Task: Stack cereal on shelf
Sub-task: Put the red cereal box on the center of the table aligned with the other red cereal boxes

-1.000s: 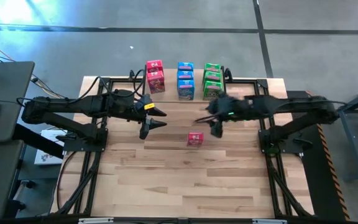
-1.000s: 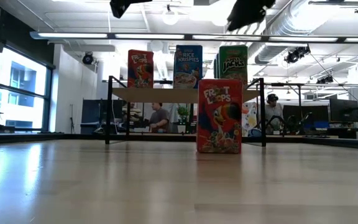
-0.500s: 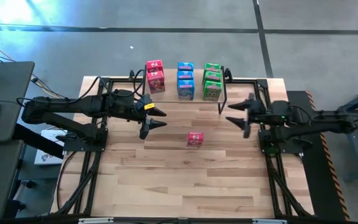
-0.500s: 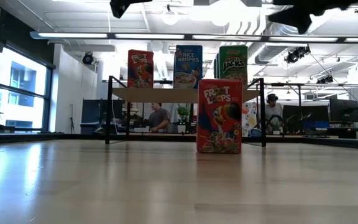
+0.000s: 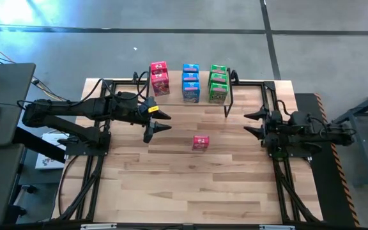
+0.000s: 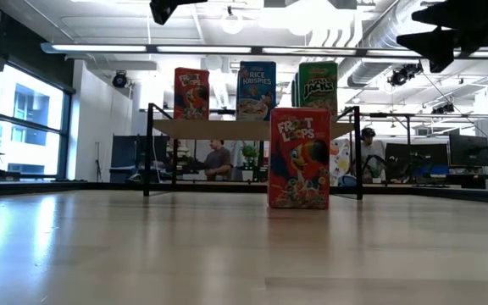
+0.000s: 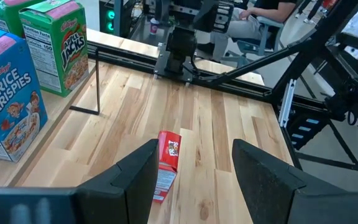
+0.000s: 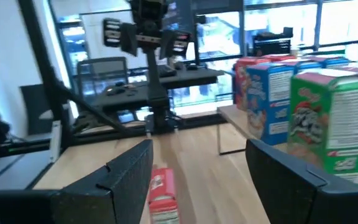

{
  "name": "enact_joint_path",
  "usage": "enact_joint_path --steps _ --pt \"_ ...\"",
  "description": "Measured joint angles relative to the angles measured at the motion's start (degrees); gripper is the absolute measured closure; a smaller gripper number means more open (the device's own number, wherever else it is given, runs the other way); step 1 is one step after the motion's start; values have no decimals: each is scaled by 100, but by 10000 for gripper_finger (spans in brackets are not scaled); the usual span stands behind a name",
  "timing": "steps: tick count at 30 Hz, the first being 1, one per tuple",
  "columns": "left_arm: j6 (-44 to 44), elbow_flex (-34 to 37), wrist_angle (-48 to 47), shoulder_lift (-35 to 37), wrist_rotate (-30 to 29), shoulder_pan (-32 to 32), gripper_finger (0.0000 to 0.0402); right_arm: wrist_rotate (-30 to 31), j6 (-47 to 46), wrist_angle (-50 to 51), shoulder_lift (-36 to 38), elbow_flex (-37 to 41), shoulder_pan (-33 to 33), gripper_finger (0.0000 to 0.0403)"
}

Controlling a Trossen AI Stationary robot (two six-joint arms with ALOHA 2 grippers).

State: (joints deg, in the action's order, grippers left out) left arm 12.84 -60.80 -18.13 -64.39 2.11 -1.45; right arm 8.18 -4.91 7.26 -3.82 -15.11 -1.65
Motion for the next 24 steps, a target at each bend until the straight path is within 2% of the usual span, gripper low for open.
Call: enact_joint_path --steps 4,11,24 --pt "0 0 0 0 1 0 206 -304 1 -206 357 340 0 153" --pt "0 0 1 1 1 -1 206 -785 -109 -657 370 755 0 153" --pt "1 0 0 1 1 -1 206 -720 -558 -1462 364 1459 0 153"
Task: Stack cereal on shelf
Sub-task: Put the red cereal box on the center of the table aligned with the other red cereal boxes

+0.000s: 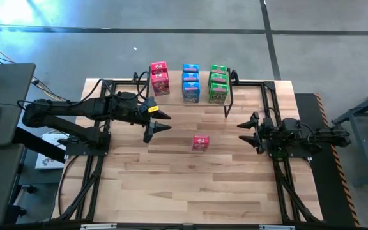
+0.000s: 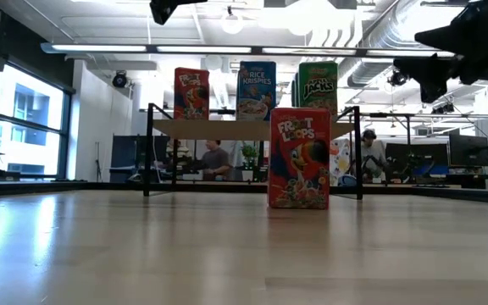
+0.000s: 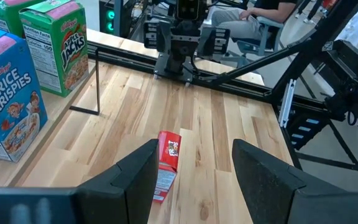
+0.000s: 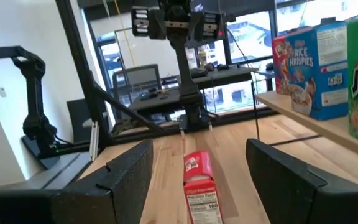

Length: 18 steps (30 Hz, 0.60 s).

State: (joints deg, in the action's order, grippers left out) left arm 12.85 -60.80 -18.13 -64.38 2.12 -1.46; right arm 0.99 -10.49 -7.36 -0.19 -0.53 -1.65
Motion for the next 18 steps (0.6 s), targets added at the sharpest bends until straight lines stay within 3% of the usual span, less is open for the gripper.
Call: enact_joint_path --steps 6,14,18 --pt "-1 0 0 0 1 1 206 216 -12 96 -33 -5 0 153" --pt "0 0 0 0 1 1 206 296 -1024 417 -35 -5 0 153" --pt "-1 0 0 0 1 1 206 296 -1004 565 -35 -5 0 153"
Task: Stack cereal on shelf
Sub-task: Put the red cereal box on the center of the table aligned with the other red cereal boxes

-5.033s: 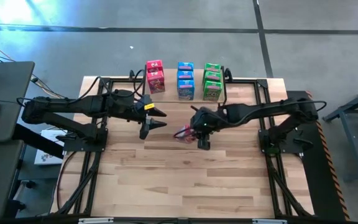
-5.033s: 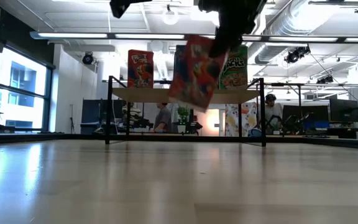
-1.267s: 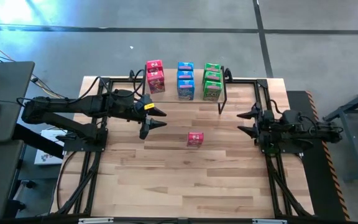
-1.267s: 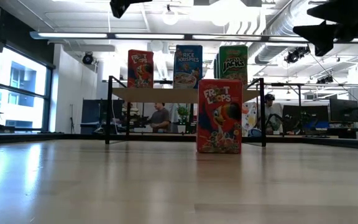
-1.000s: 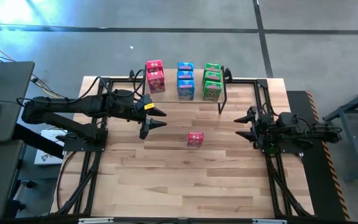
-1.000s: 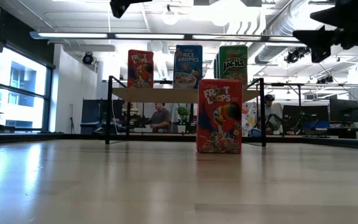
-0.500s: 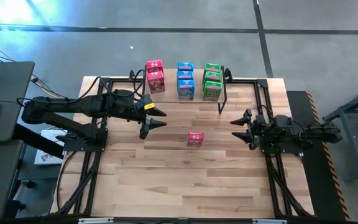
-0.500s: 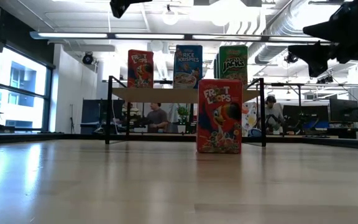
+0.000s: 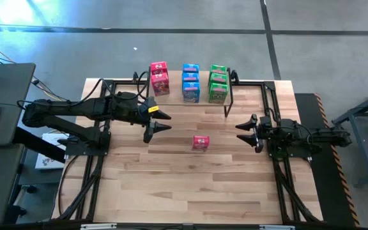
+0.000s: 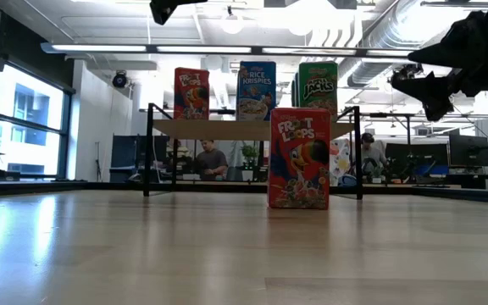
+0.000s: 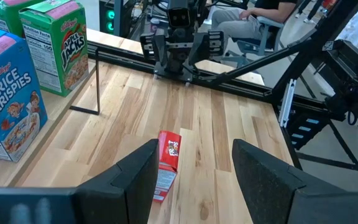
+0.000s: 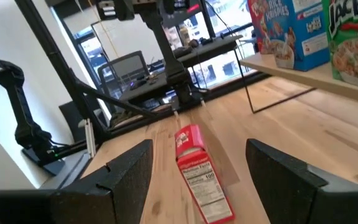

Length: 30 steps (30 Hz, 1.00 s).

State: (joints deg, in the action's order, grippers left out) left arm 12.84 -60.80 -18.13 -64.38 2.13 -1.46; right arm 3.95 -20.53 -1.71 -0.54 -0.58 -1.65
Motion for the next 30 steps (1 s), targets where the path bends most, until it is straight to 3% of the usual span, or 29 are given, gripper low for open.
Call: enact_joint_path --steps 30 --pt "174 -4 345 0 33 -2 206 -11 -1 32 -13 0 0 153"
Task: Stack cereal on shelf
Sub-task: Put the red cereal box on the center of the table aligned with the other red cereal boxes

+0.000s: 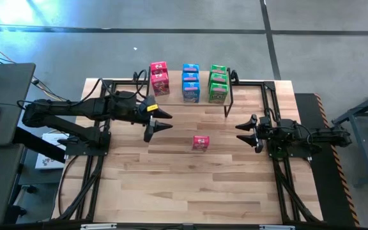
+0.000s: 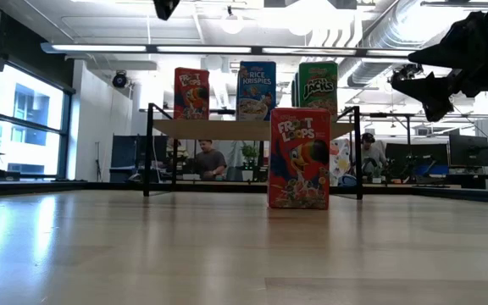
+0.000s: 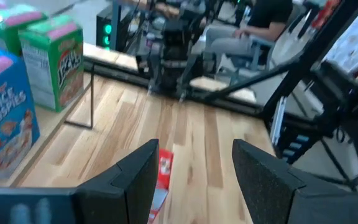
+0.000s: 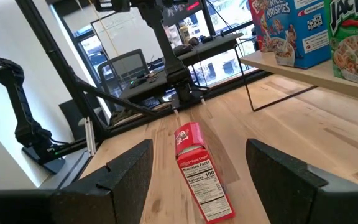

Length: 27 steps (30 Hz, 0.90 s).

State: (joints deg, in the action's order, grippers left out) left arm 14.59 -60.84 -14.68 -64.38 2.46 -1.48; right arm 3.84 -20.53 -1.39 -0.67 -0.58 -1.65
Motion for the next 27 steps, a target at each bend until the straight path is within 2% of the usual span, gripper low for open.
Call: enact_joint_path --steps 4,9,19,27 --pt "-169 -4 316 0 21 0 206 0 0 0 -2 0 0 153" --pt "-557 -320 114 -219 335 4 206 0 0 3 -2 0 1 153" --pt "-1035 -1616 -816 -1338 487 74 206 0 0 3 -15 0 2 153" --pt "-1226 -1915 -1039 -2189 496 145 206 0 0 3 -13 0 0 153"
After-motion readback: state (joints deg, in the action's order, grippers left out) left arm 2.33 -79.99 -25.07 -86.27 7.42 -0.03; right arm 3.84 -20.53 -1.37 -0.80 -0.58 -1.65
